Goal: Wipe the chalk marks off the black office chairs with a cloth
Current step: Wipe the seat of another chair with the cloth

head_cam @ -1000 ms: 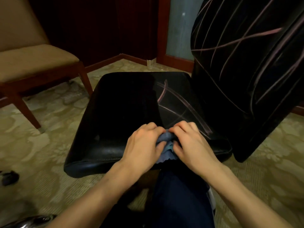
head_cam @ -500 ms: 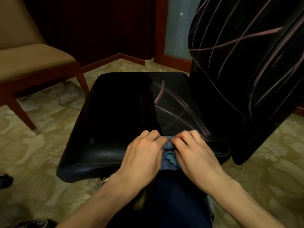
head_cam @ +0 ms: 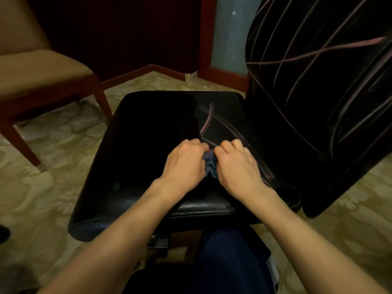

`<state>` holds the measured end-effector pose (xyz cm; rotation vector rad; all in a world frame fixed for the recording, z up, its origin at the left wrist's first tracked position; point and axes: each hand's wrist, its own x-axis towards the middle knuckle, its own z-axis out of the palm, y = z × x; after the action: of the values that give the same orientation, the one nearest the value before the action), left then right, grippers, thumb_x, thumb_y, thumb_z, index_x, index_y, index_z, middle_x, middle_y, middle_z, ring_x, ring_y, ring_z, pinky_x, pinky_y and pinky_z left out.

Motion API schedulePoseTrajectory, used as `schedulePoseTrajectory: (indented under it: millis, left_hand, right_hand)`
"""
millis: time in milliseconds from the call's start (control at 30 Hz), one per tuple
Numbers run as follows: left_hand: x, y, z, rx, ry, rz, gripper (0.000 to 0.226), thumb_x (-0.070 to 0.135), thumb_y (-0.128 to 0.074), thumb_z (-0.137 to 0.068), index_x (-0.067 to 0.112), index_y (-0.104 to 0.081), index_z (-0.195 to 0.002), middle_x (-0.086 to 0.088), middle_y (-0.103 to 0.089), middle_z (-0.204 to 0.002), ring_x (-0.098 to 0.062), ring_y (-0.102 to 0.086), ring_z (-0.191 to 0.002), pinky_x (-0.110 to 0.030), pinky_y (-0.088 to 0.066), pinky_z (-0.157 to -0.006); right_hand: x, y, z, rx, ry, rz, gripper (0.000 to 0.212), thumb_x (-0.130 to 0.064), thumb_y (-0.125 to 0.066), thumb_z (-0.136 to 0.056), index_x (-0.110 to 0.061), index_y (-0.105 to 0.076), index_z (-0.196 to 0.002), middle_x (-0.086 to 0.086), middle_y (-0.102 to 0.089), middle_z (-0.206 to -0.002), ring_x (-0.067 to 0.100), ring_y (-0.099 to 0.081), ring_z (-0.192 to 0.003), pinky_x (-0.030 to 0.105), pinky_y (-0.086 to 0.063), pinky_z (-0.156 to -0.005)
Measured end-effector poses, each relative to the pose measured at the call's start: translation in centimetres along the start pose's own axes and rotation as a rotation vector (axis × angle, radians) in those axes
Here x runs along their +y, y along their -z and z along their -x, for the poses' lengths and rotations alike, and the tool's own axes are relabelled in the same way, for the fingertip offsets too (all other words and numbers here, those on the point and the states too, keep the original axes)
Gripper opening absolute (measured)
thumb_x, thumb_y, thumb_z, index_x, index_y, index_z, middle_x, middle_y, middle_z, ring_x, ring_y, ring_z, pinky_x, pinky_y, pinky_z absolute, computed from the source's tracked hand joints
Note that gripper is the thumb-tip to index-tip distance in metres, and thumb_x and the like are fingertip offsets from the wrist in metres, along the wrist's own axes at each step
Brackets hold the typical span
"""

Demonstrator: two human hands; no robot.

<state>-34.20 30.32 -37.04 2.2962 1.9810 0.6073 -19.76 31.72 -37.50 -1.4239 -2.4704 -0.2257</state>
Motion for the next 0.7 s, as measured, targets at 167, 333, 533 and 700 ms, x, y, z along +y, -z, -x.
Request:
schedulePoseTrajectory:
  millis: [167,333,533,700]
  left_hand:
    - [1.6,0.0,5.7,0.013,-0.157,0.122,0.026,0.027,-0.043,-0.079,0.018,-0.065,-0.090,0.000,-0.058,-0.087,-0.023,-0.056,-0.085,-0.040,-0.050,-0.073]
    - [4.3,-0.7,6.6,0.040,-0.216,0.180,0.025,0.026,-0.043,-0.079,0.022,-0.066,-0.087,0.005,-0.058,-0.083,-0.018,-0.056,-0.078,-0.033,-0.050,-0.066]
    - [8.2,-2.2,0.2,-0.007,-0.188,0.052,0.016,0.014,-0.061,-0.086,0.015,-0.063,-0.102,-0.006,-0.061,-0.104,-0.030,-0.058,-0.099,-0.039,-0.047,-0.079]
    - [9.7,-2.5,-0.8,-0.033,-0.156,0.039,0.022,0.015,-0.059,-0.090,0.017,-0.063,-0.111,-0.004,-0.059,-0.110,-0.026,-0.055,-0.106,-0.036,-0.046,-0.083]
  right_hand:
    - [0.3,1.3,6.3,0.054,0.011,-0.070,0.017,-0.029,-0.053,-0.075,-0.018,-0.063,-0.085,-0.001,-0.056,-0.087,0.026,-0.052,-0.084,0.040,-0.045,-0.067]
    - [1.7,1.3,9.6,0.147,-0.048,-0.067,0.025,-0.029,-0.047,-0.079,-0.018,-0.067,-0.089,-0.004,-0.056,-0.086,0.022,-0.052,-0.082,0.036,-0.046,-0.065]
    - [5.6,0.1,6.9,0.159,-0.279,0.031,0.012,-0.019,-0.064,-0.081,-0.011,-0.067,-0.089,0.006,-0.058,-0.088,0.032,-0.055,-0.085,0.042,-0.052,-0.063]
    - [5.7,0.4,7.2,0.145,-0.354,0.031,0.010,-0.016,-0.067,-0.080,-0.011,-0.067,-0.089,0.006,-0.058,-0.088,0.031,-0.057,-0.086,0.038,-0.050,-0.060]
